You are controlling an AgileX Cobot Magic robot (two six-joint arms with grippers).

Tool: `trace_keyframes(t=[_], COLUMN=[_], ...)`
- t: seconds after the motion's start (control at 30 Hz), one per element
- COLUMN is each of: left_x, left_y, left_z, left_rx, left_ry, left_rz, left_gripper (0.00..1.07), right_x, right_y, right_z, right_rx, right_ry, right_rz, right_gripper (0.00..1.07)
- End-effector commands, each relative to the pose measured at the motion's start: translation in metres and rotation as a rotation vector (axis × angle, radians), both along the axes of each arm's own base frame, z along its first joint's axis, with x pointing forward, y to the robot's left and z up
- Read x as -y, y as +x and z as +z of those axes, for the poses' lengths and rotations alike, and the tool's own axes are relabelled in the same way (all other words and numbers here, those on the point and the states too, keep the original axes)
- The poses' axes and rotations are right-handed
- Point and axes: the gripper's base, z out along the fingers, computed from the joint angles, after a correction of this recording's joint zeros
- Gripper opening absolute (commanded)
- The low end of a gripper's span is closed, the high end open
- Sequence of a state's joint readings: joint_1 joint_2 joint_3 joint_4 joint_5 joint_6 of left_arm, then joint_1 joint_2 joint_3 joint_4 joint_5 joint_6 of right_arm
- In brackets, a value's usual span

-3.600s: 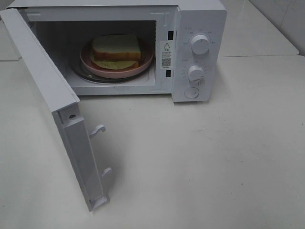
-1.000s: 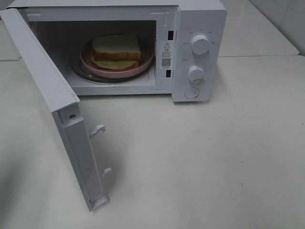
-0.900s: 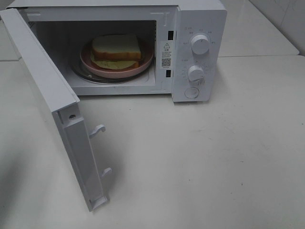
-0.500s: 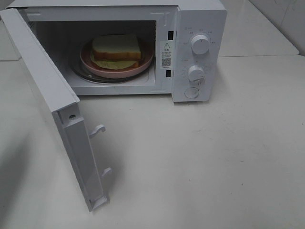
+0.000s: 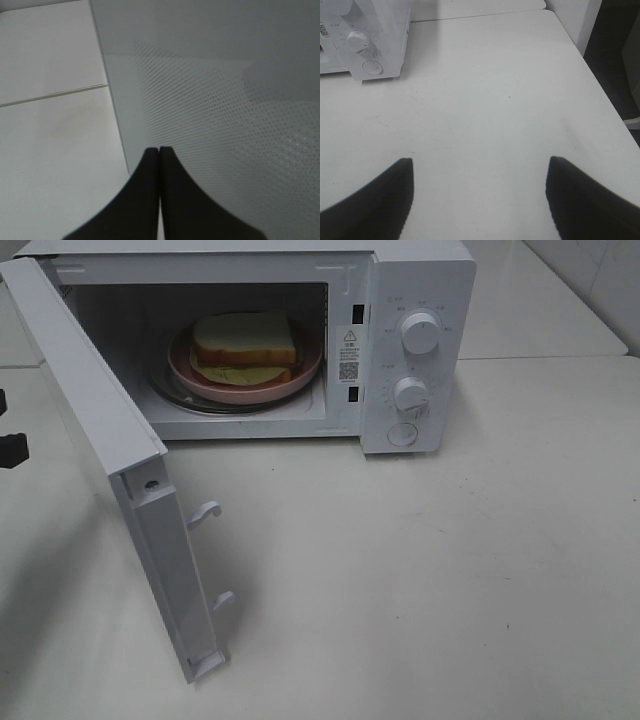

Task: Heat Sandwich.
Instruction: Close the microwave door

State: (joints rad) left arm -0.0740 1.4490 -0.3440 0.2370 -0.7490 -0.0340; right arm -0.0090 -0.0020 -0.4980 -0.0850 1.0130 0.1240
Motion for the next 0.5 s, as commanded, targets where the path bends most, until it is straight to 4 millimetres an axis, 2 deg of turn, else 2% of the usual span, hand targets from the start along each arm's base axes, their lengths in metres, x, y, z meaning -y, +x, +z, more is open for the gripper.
trace_keyframes(t=[0.03, 0.4, 0.5], left_x=[0.004, 0.016, 0.030], left_y=[0.005, 0.018, 0.020], left_z=[0.000, -0.016, -0.022], left_rx=[0.024, 0.027, 0.024], left_ry=[-0.059, -0.115, -0.124], left_rz=[-0.024, -0.125, -0.174], left_gripper=[0.00, 0.00, 0.00], right_x=[0.000, 0.000, 0.000], right_y=[-0.004, -0.004, -0.004], right_z=[0.001, 0.001, 0.001], right_rx=[0.042, 0.042, 0.042], right_ry=[-0.004, -0.004, -0.004], right_rz=[-0.006, -0.006, -0.006], right_gripper=[0.72, 0.72, 0.72])
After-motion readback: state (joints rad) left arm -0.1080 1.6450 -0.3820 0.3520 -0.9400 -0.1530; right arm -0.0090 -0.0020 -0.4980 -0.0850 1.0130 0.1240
